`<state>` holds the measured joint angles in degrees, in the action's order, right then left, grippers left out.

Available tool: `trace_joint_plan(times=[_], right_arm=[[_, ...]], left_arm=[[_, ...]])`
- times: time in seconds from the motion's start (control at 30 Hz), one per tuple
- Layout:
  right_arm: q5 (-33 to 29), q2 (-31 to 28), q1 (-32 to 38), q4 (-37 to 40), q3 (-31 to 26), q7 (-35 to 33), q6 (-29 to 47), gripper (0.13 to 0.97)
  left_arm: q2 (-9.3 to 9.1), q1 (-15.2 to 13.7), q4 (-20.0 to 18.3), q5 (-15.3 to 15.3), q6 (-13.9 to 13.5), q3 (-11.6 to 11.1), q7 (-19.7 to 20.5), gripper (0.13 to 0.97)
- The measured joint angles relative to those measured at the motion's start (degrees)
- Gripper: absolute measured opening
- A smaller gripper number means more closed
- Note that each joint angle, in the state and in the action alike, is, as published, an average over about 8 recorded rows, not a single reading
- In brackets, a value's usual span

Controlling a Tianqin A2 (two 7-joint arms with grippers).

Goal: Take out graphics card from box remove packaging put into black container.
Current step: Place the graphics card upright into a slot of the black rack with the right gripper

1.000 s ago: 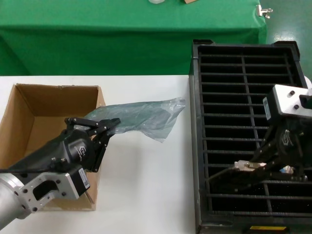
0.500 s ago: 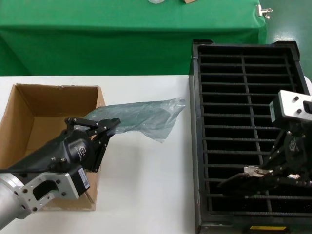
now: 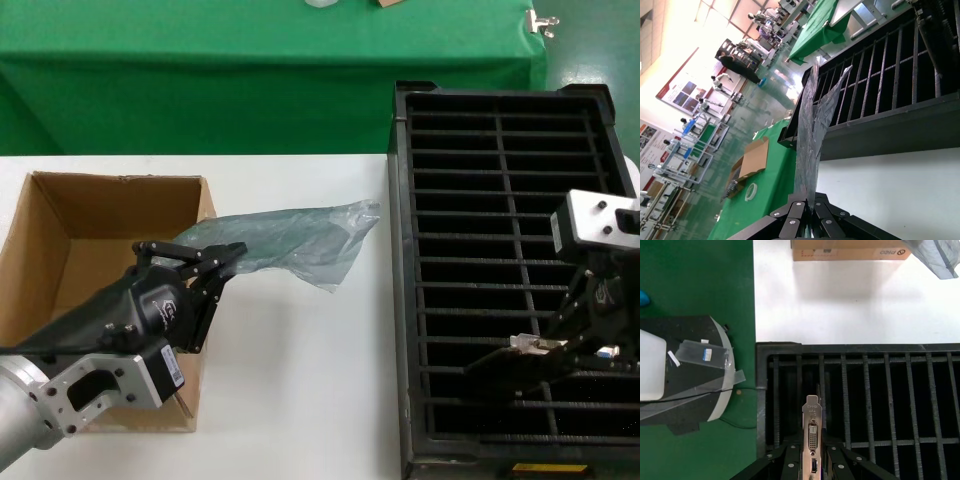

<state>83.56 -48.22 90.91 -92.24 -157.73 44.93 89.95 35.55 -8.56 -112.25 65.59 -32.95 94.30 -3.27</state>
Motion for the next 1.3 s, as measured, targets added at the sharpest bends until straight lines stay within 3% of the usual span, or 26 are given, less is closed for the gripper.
trace_joint_plan(times=[1.3], right_arm=[[-4.4, 2.8, -0.9, 1.1, 0.0, -2.8, 0.0, 0.196]], left_arm=[[0.00, 0.0, 0.0, 0.0, 0.0, 0.0, 0.0, 0.139]])
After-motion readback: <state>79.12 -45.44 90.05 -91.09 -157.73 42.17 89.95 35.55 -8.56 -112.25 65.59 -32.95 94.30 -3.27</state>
